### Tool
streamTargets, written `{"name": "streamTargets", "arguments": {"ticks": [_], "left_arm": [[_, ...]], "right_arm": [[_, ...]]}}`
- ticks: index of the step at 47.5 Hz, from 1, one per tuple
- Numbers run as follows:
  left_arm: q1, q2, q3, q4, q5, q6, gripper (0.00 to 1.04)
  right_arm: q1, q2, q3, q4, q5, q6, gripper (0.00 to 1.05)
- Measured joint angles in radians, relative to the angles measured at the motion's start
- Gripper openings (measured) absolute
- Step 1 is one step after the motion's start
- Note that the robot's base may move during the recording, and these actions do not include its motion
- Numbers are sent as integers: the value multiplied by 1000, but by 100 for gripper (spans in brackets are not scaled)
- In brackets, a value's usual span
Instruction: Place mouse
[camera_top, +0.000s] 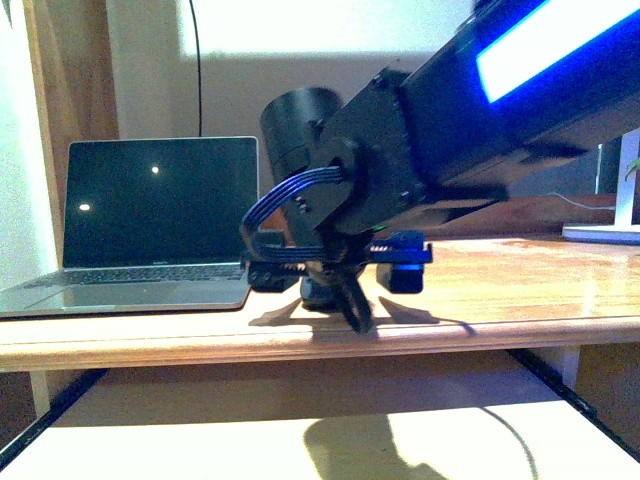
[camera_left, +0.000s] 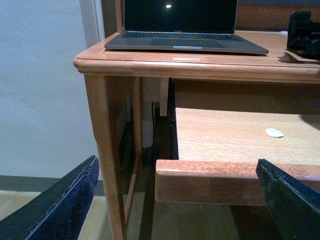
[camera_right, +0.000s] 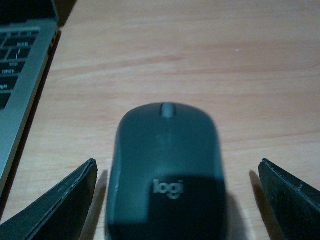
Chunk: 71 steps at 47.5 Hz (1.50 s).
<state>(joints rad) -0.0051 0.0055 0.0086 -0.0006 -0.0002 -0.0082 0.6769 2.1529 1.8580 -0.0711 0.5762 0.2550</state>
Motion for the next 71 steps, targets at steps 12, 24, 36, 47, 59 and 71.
{"name": "streamTargets", "arguments": {"ticks": [12, 24, 36, 47, 59, 71], "left_arm": [[0, 0, 0, 0, 0, 0, 97], [0, 0, 0, 0, 0, 0, 97], [0, 0, 0, 0, 0, 0, 97], [0, 0, 0, 0, 0, 0, 97], [0, 0, 0, 0, 0, 0, 97], [0, 0, 0, 0, 0, 0, 97]], "right_arm": [[-111, -386, -397, 298, -158, 17, 97], [-248, -773, -956, 414, -577, -36, 97], [-494, -1067, -1406, 449, -1027, -191, 97], [-628, -1122, -1590, 399, -1207, -351, 97], [-612, -1111, -1643, 439, -1225, -408, 97], [-487, -1015, -1637, 581, -1108, -372, 97]]}}
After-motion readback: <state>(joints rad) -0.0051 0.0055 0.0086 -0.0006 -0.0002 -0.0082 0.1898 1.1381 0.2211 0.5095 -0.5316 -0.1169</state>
